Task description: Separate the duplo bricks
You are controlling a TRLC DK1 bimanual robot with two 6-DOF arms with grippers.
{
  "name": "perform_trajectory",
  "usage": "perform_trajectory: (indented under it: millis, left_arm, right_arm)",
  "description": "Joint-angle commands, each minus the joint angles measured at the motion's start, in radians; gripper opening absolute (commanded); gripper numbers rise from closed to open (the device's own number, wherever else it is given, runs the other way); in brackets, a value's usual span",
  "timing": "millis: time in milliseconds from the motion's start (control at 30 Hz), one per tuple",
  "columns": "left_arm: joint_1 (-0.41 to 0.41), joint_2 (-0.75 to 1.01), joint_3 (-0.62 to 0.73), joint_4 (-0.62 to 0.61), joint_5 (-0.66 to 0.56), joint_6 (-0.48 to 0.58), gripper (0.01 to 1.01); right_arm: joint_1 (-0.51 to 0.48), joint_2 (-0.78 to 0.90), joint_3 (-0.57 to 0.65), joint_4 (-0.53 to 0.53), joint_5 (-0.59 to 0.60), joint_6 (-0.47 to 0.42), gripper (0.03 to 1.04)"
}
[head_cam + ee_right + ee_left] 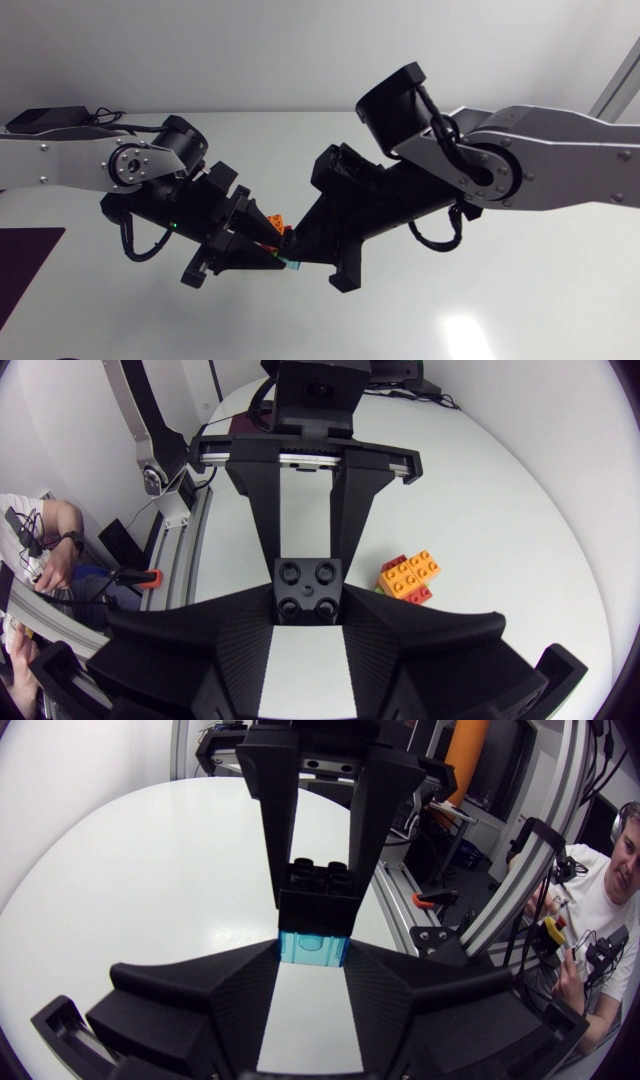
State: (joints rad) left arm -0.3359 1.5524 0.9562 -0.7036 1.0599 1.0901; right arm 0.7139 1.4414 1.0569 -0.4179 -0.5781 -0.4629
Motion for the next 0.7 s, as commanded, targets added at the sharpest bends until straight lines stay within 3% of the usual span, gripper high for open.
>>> perform_trajectory:
  millis: [0,333,667]
  left_arm:
    - [0.000,0.015,0.026,-0.017,0.037,0.028,0.267]
    - [-0.037,-0.014,0.010,-0.025,0.041,0.050,0.246]
    - [-0.049,-0.034,-0.039,-0.019,0.006,0.105,0.246]
  right_arm:
    - [0.006,0.025,0.017,0.008,-0.003,0.017,0.23]
    - [0.001,0.040,0.020,0.004,-0.025,0.040,0.23]
    - [-0.131,0.099,0.110,-0.098,-0.273,0.082,0.23]
